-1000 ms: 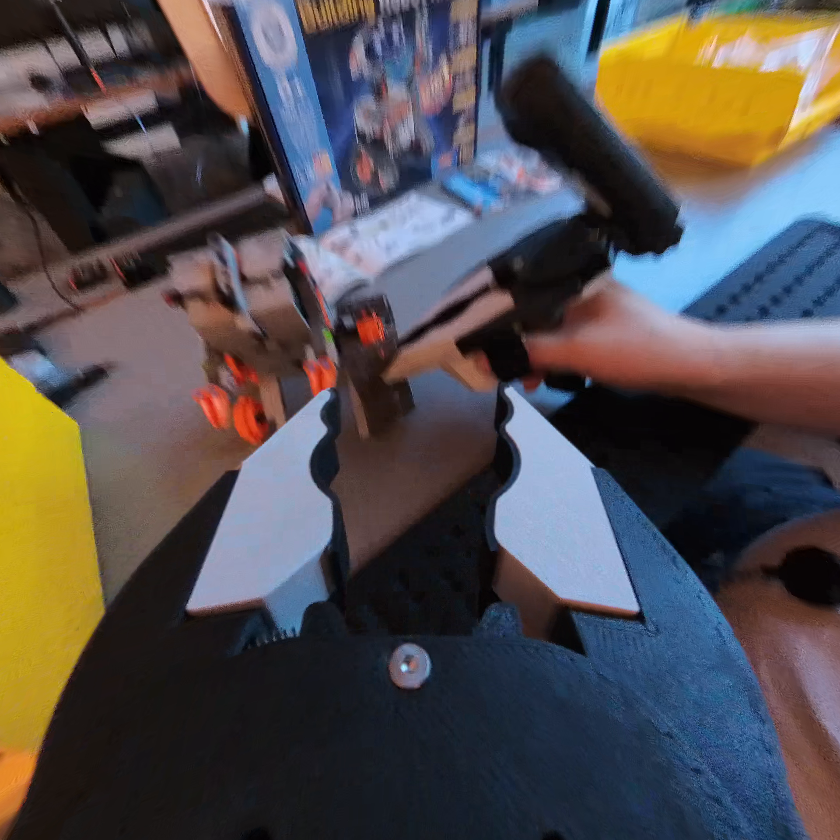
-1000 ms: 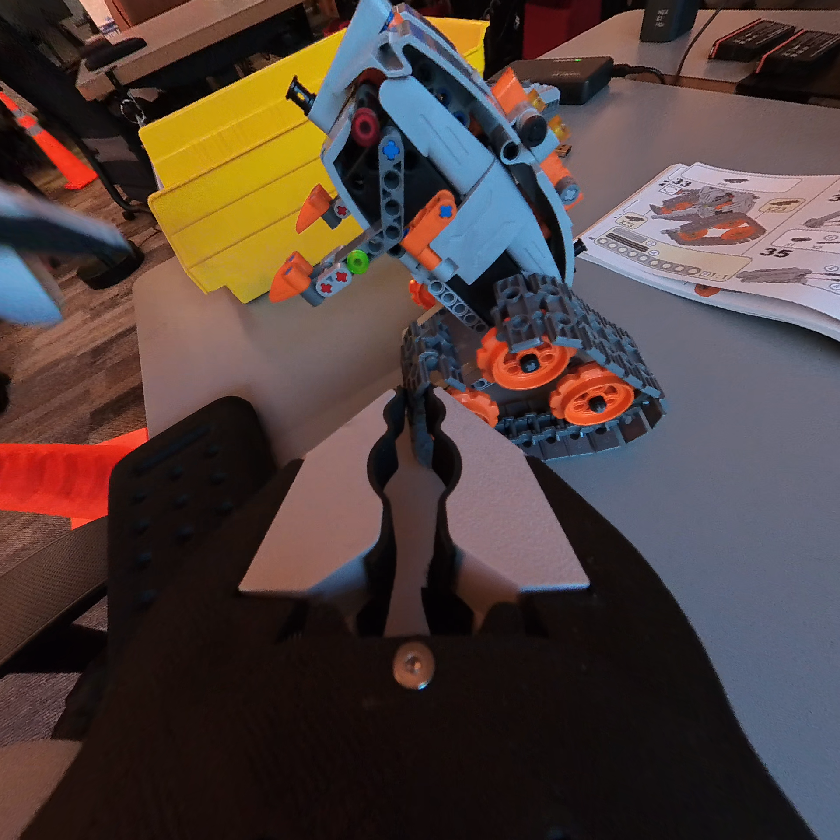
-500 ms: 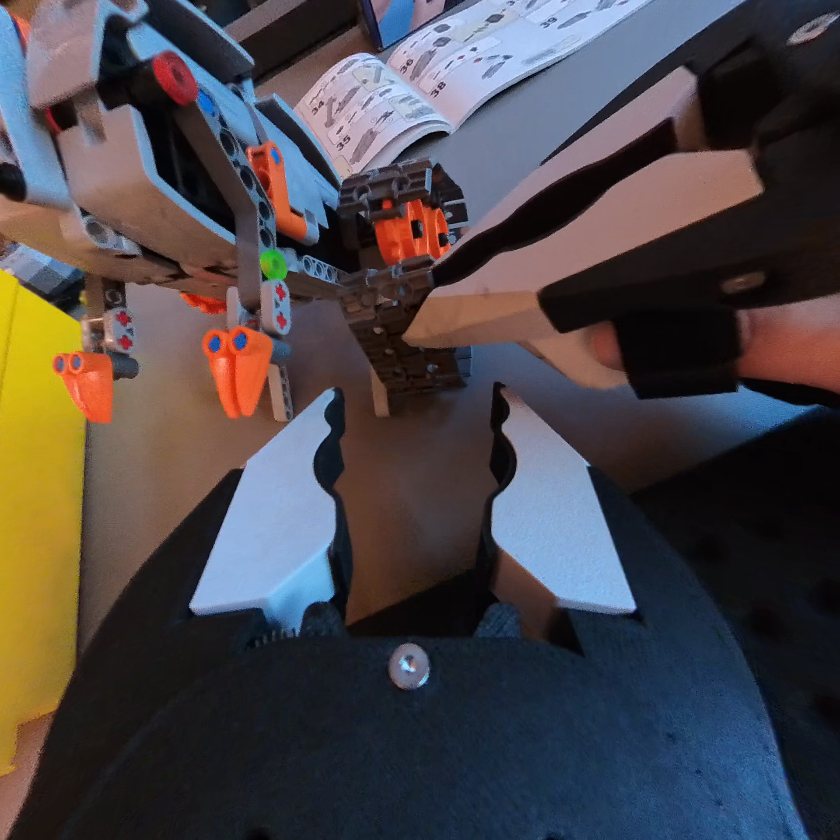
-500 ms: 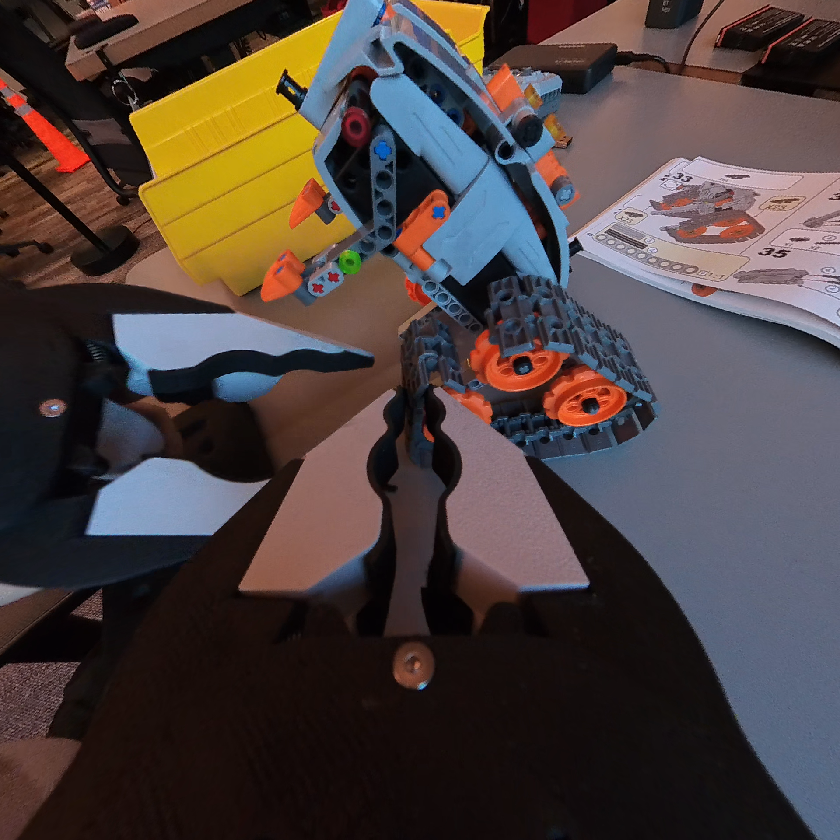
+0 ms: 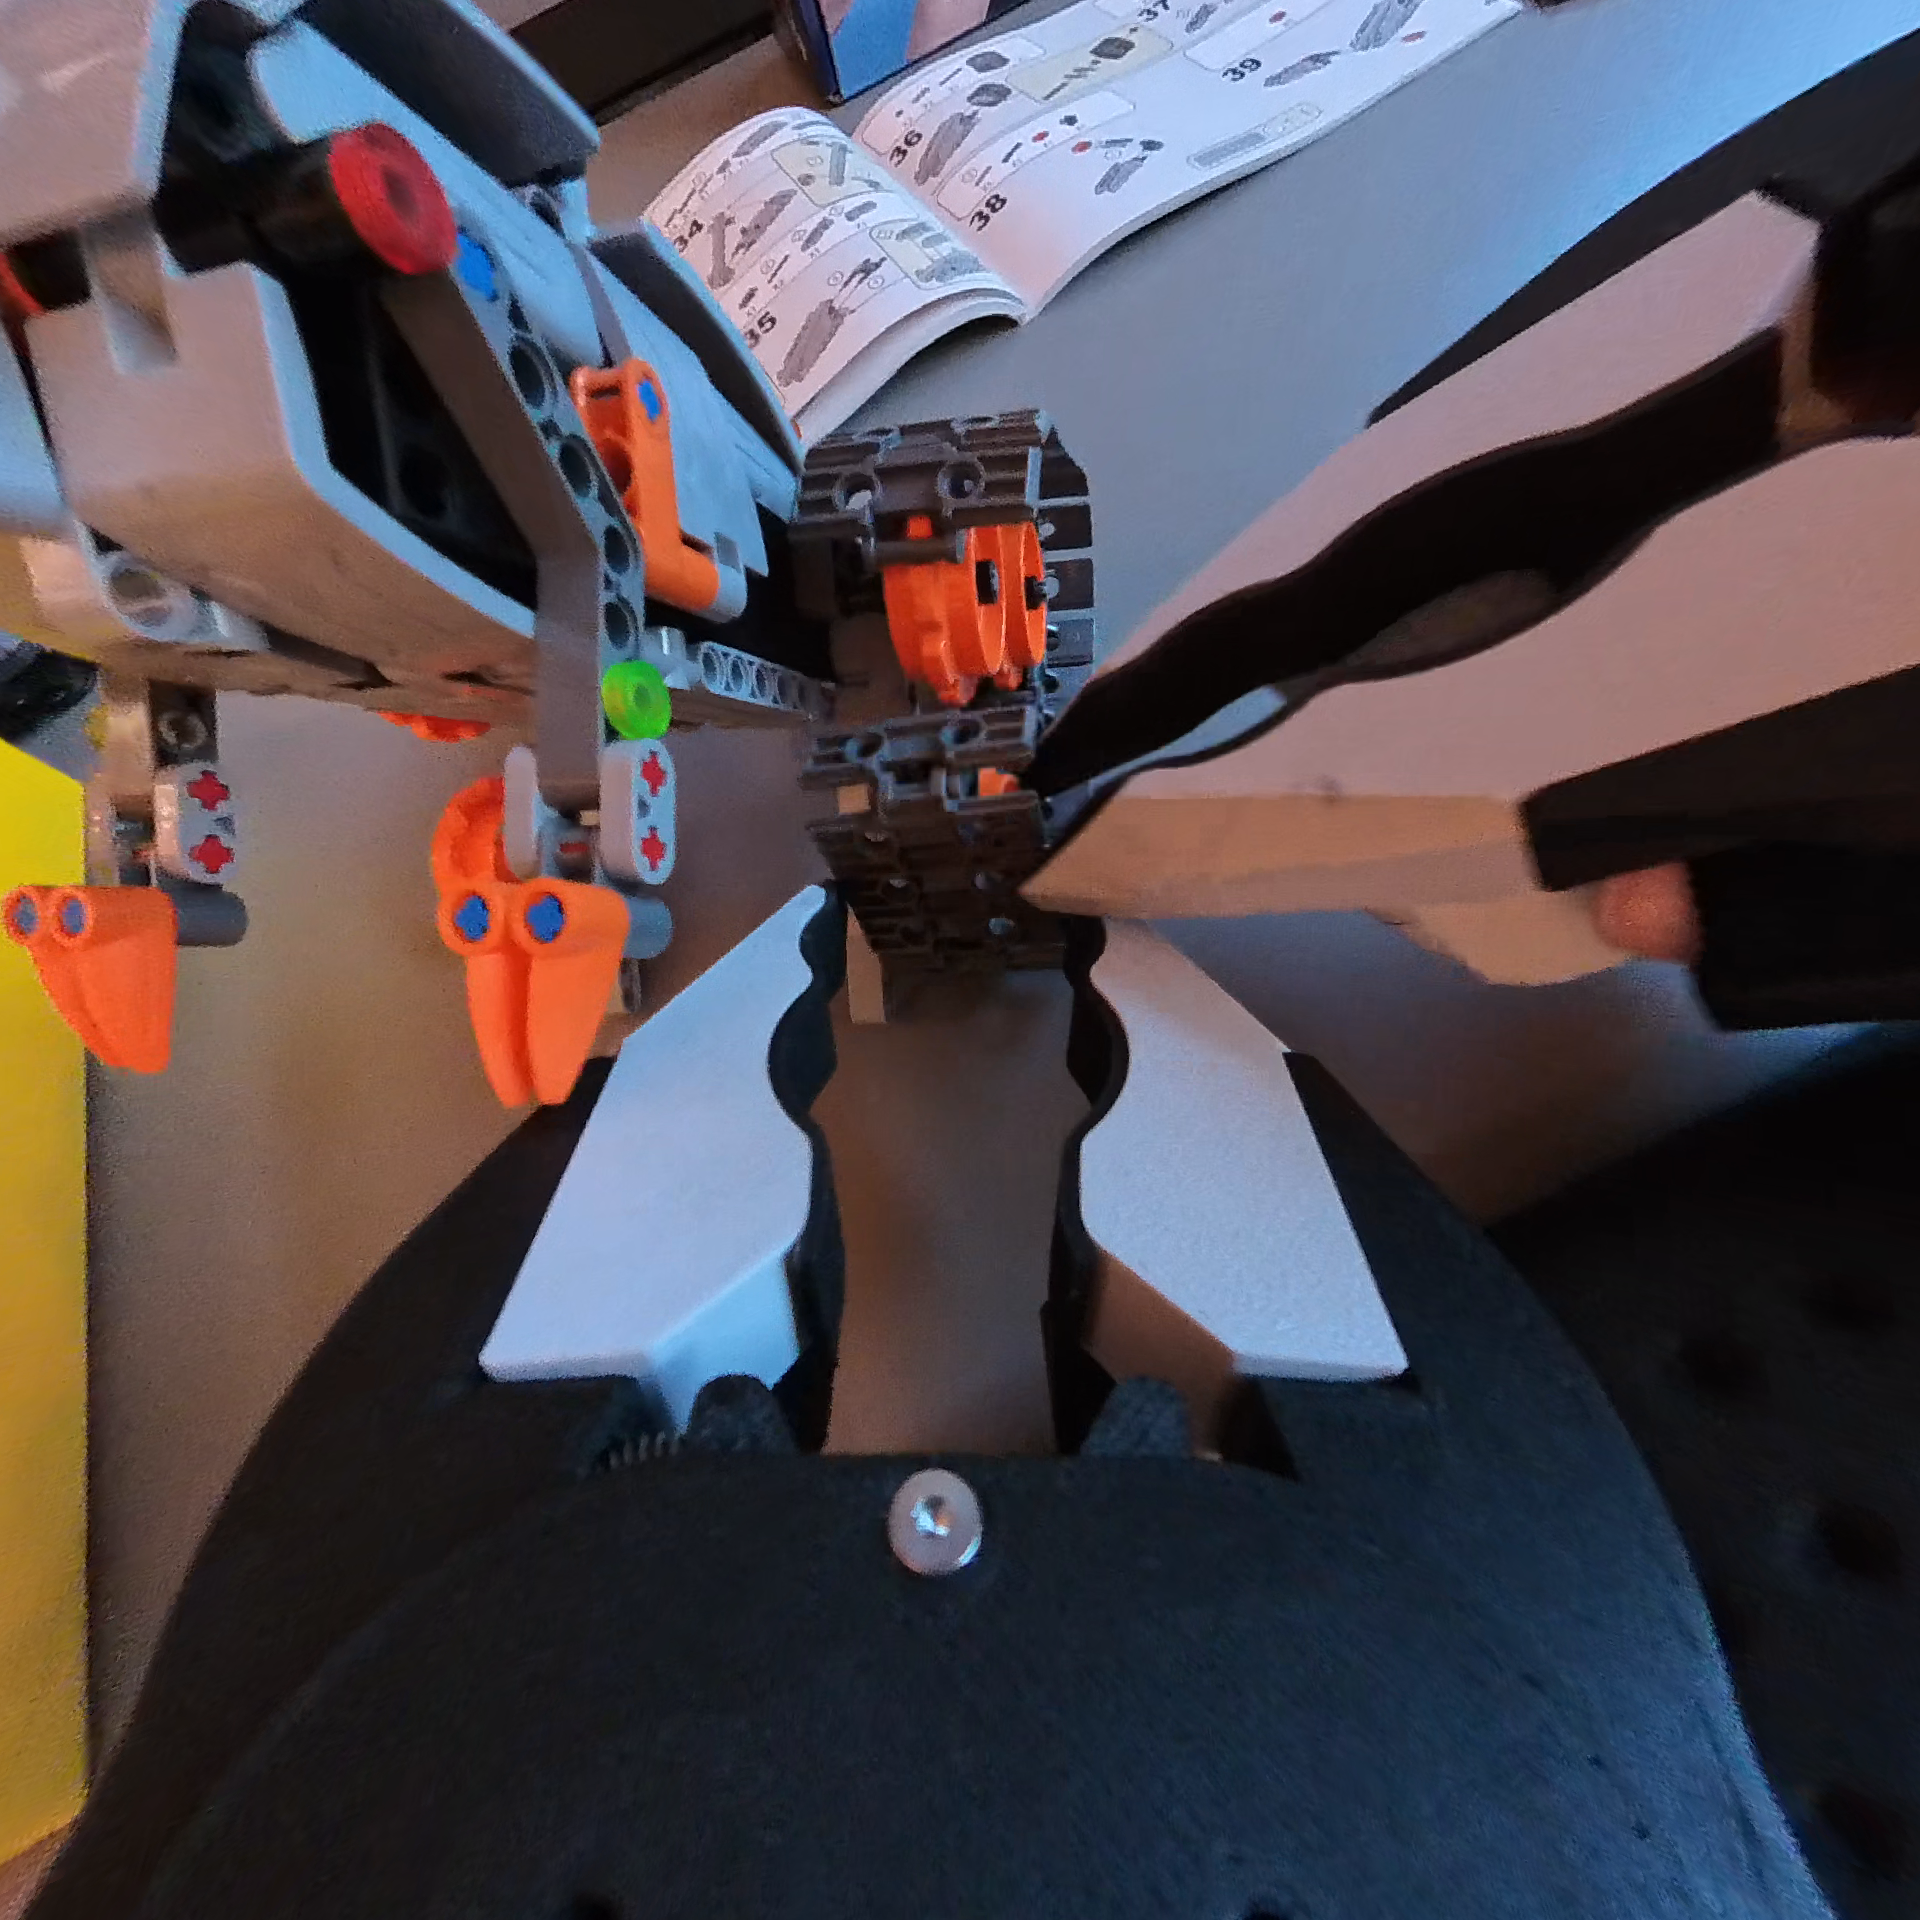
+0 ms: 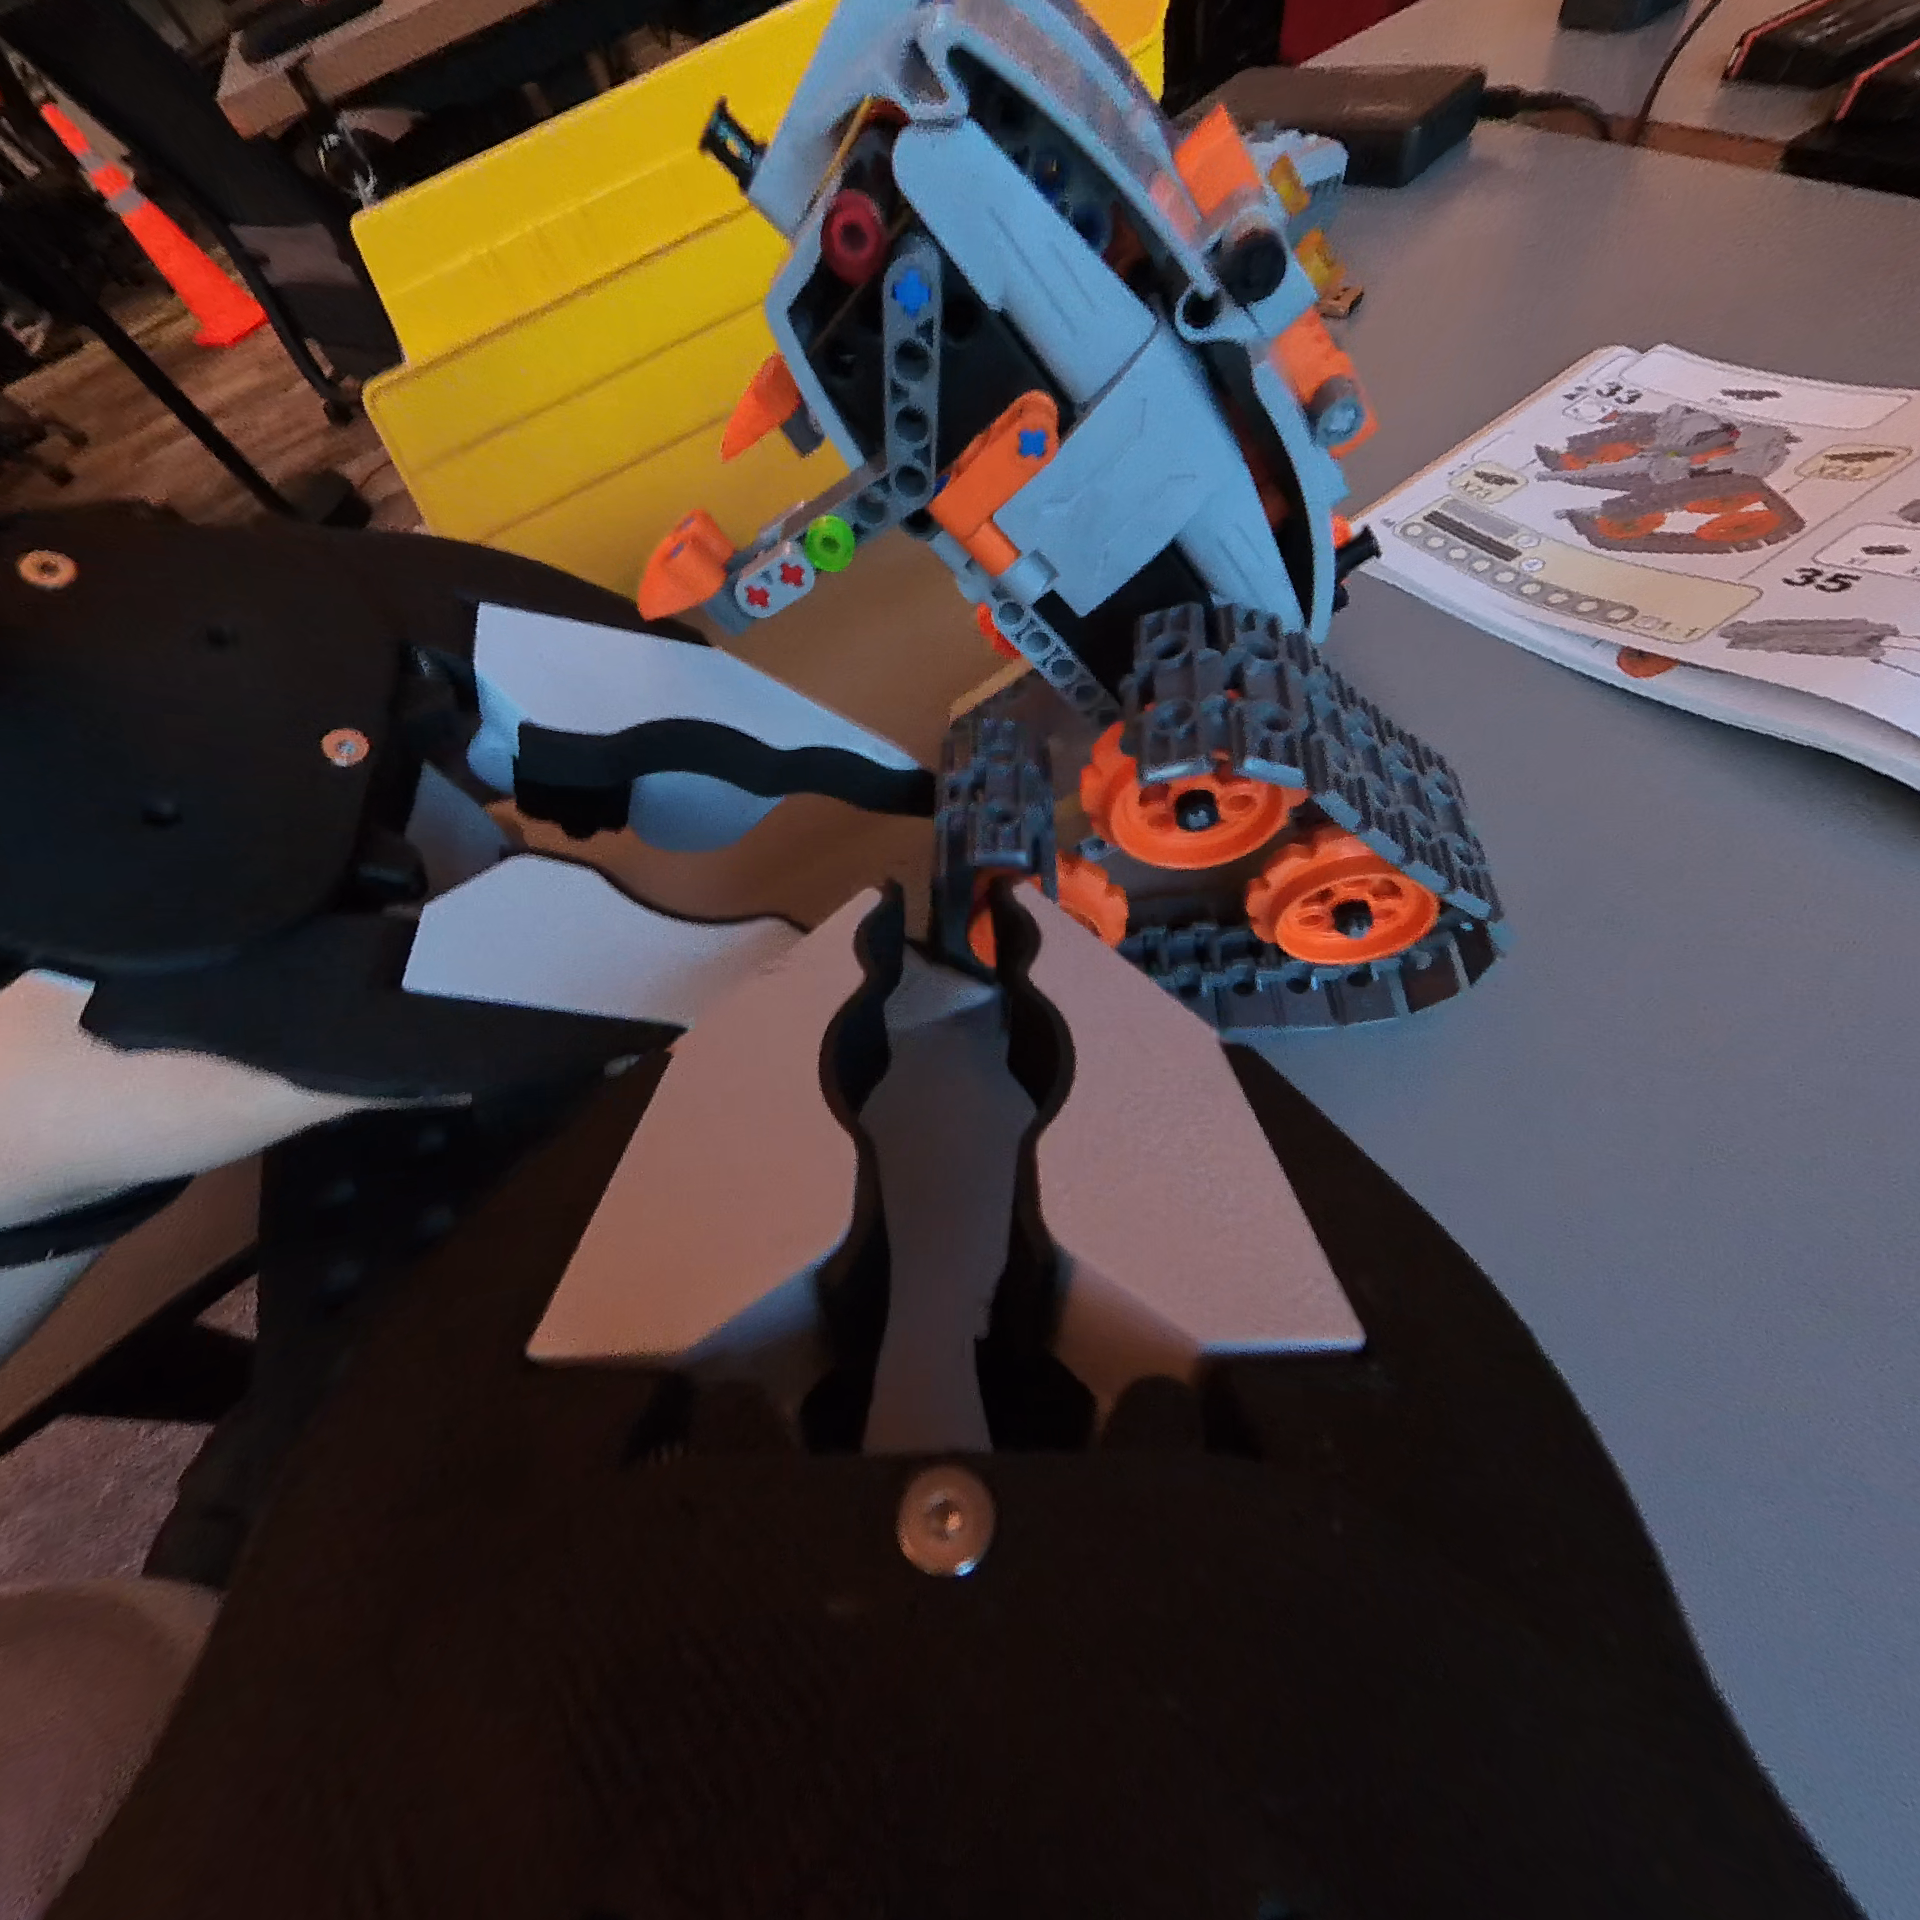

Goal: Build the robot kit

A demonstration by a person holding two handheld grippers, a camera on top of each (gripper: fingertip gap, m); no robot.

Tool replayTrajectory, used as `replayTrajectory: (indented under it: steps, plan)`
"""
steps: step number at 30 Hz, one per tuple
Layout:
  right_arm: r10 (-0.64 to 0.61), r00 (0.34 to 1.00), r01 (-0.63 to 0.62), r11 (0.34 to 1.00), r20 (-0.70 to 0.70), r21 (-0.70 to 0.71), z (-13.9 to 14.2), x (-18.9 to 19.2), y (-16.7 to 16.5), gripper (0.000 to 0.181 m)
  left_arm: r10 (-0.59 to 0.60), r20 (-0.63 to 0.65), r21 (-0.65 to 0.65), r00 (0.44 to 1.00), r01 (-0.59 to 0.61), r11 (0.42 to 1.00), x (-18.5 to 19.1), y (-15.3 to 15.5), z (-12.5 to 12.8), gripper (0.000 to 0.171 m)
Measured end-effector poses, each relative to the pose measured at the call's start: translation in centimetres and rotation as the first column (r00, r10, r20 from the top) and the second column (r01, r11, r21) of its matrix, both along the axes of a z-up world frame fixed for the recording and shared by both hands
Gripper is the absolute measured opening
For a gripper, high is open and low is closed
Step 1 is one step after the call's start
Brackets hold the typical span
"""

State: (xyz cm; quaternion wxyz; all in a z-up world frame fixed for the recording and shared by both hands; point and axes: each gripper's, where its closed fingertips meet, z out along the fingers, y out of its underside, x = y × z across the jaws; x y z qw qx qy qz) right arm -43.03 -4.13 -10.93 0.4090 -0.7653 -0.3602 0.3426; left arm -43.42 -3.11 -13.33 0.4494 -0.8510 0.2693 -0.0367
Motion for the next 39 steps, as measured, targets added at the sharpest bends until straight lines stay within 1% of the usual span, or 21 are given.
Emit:
replayTrajectory:
  steps: [2,5,7,9,11,14,16,18,21,24,26,28,29,30,31,32,34,35,37,38,39]
  plan:
    - [0.052,0.999,-0.052,0.999,0.008,0.007,0.5,0.8,-0.6,0.022,-0.015,-0.017,0.003,1.000,0.015,1.000,-0.2,0.0,-0.1,0.040]
    - [0.136,0.991,-0.136,0.990,0.010,0.034,1.5,3.1,-1.1,0.021,-0.055,-0.027,0.003,0.998,0.055,0.998,-0.5,-0.1,-0.1,0.040]
    - [0.135,0.990,-0.137,0.987,0.034,0.088,2.1,4.9,0.4,0.022,-0.085,-0.036,0.008,0.996,0.085,0.996,-0.8,-0.2,-0.2,0.040]
    - [0.143,0.986,-0.153,0.980,0.082,0.127,2.1,6.0,2.3,0.033,-0.123,-0.043,0.012,0.992,0.123,0.992,-1.1,-0.2,-0.2,0.040]
    - [0.171,0.975,-0.196,0.963,0.145,0.184,1.9,6.1,3.4,0.037,-0.151,-0.034,0.007,0.988,0.151,0.988,-1.4,-0.1,-0.2,0.040]
    - [0.231,0.937,-0.308,0.900,0.262,0.308,1.2,5.3,4.1,0.042,-0.186,-0.010,-0.003,0.983,0.186,0.983,-2.0,0.0,-0.1,0.040]
    - [0.305,0.908,-0.387,0.874,0.289,0.294,0.2,4.3,3.6,0.048,-0.209,-0.009,-0.007,0.978,0.209,0.978,-2.4,0.0,-0.2,0.040]
    - [0.318,0.902,-0.397,0.876,0.293,0.272,-0.5,3.6,4.0,0.055,-0.230,-0.022,-0.013,0.973,0.230,0.973,-2.7,0.0,-0.3,0.040]
    - [0.306,0.904,-0.392,0.872,0.297,0.294,-0.9,2.6,4.3,0.057,-0.237,-0.032,-0.027,0.971,0.236,0.971,-3.1,0.2,-0.3,0.040]
    - [0.304,0.896,-0.401,0.867,0.323,0.295,-1.4,2.1,4.1,0.054,-0.273,-0.038,-0.037,0.961,0.271,0.962,-3.1,0.3,-0.4,0.040]
    - [0.281,0.897,-0.390,0.865,0.340,0.314,-1.4,2.1,4.2,0.053,-0.286,-0.043,-0.047,0.957,0.284,0.958,-3.2,0.4,-0.4,0.040]
    - [0.220,0.907,-0.354,0.860,0.360,0.368,-0.9,2.3,4.7,0.054,-0.293,-0.054,-0.051,0.955,0.290,0.956,-3.3,0.5,-0.4,0.040]
    - [0.184,0.913,-0.340,0.837,0.365,0.429,-0.1,2.4,4.7,0.051,-0.295,-0.060,-0.052,0.954,0.292,0.955,-3.4,0.5,-0.4,0.040]
    - [0.127,0.919,-0.319,0.794,0.373,0.517,1.2,2.6,4.7,0.048,-0.296,-0.062,-0.053,0.953,0.293,0.955,-3.4,0.6,-0.4,0.040]
    - [0.089,0.921,-0.319,0.732,0.379,0.602,2.5,2.5,4.1,0.046,-0.296,-0.064,-0.052,0.953,0.293,0.955,-3.3,0.6,-0.4,0.040]
    - [0.087,0.917,-0.345,0.664,0.390,0.664,3.4,2.2,2.8,0.036,-0.297,-0.063,-0.049,0.953,0.294,0.955,-3.3,0.6,-0.4,0.040]
    - [0.106,0.887,-0.431,0.538,0.450,0.724,3.4,1.0,0.1,0.022,-0.298,-0.061,-0.042,0.953,0.296,0.954,-3.3,0.6,-0.4,0.040]
    - [0.082,0.864,-0.465,0.504,0.496,0.727,2.6,0.6,-0.4,0.020,-0.299,-0.058,-0.040,0.953,0.297,0.954,-3.3,0.6,-0.4,0.040]
    - [-0.018,0.818,-0.500,0.469,0.574,0.728,0.9,0.1,0.3,0.020,-0.298,-0.051,-0.039,0.953,0.297,0.954,-3.3,0.5,-0.4,0.040]
    - [-0.066,0.806,-0.498,0.459,0.588,0.736,0.6,0.0,0.9,0.020,-0.298,-0.048,-0.039,0.953,0.296,0.954,-3.3,0.5,-0.5,0.040]
    - [-0.067,0.795,-0.509,0.466,0.603,0.723,0.1,-0.4,1.0,0.020,-0.297,-0.047,-0.039,0.954,0.295,0.955,-3.3,0.5,-0.5,0.040]
